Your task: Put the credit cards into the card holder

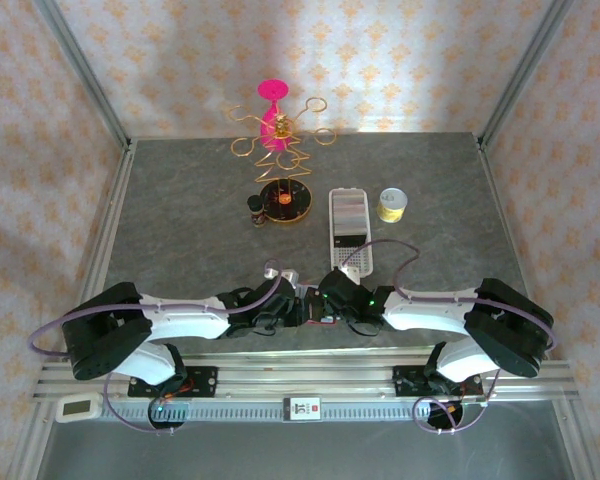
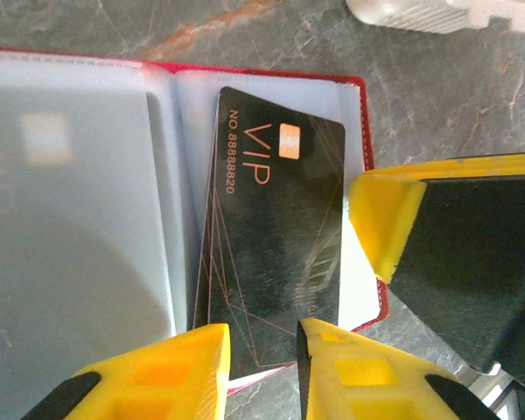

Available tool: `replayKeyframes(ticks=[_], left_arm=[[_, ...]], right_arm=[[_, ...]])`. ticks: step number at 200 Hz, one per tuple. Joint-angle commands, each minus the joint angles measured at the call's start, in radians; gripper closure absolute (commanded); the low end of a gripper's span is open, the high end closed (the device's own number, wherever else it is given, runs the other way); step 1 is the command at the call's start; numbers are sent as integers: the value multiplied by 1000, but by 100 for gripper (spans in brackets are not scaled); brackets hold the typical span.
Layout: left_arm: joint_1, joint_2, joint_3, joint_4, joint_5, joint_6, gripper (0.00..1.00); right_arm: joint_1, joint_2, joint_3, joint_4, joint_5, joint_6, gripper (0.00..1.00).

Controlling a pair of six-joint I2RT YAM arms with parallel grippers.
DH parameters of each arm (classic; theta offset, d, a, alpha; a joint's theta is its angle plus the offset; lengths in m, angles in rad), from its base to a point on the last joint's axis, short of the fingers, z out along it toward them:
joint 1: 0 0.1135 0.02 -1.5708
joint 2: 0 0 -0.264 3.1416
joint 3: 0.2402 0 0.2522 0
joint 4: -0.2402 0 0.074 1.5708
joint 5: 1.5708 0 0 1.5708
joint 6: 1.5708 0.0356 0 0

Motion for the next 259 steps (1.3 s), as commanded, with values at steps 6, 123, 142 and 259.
replayKeyframes(ticks=[6,123,142,259], left_arm=[[-5,-26,-16,-29,-41,-20,72],[-23,14,1,-50,-45,-19,72],[-28,15,11,-40,-35,-20,72],[-29,-38,-1,68,-49,-70,79]], right_arm=[[-3,0,-22,-24,-7,12,88],[-3,4,-28,-8,-18,11,88],[-3,4,-28,-5,-19,9,88],[-3,-13,-51,19,-22,20,88]])
